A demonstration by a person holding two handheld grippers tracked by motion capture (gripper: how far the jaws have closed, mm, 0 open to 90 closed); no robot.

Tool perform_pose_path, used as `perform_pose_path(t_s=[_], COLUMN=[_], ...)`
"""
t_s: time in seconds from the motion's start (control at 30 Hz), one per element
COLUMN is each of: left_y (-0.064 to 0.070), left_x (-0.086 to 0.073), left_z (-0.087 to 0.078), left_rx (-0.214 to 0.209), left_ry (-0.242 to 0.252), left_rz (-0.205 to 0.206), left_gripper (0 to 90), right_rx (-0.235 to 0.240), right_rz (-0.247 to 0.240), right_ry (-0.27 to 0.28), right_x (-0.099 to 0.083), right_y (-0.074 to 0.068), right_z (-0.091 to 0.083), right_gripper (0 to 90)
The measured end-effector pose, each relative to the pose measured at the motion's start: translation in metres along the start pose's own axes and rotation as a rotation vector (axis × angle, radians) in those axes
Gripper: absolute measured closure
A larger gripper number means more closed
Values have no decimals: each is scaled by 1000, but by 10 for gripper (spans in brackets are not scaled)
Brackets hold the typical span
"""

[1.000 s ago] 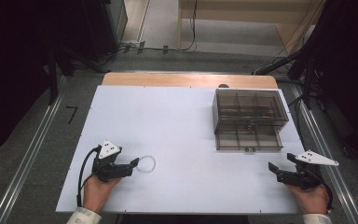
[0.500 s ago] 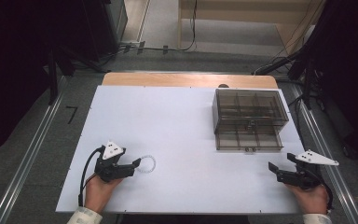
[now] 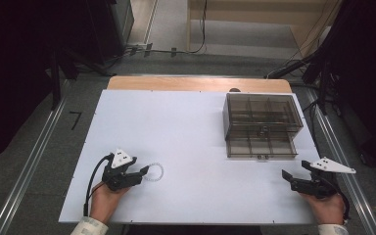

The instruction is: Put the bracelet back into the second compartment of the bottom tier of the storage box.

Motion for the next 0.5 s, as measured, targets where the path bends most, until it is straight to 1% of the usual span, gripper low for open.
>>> perform_pose_path(t_s=[0.03, 0.13, 0.17, 0.3, 0.43, 0.5], left_y=[0, 1, 2, 4, 6, 6], left_x=[0, -1, -1, -2, -3, -4], left_z=[1, 1, 1, 2, 4, 4], left_rx=[1, 2, 1, -7, -10, -16], left_ry=[-1, -10, -8, -22, -30, -40], left_rz=[0, 18, 18, 36, 41, 44], left_gripper=[439, 491, 491, 560, 615, 625], right_rx=[0, 0, 0, -1, -1, -1], right_rz=[-2, -2, -2, -2, 0, 0], right_ry=[0, -2, -2, -1, -3, -3], right_x=[0, 0, 0, 0, 0, 0], right_y=[0, 0, 0, 0, 0, 0], right_z=[0, 0, 0, 0, 1, 1], right_gripper=[125, 125, 125, 125, 125, 125])
Point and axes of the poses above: each handheld gripper's, and its own axes: z roughly forward along the jaws, x roughly out of its top, y roughly to its right, the point moved 7 cm from there along z, roughly forward along the jaws, and after that the axes turned 8 degrees about y, right-handed, at the moved point
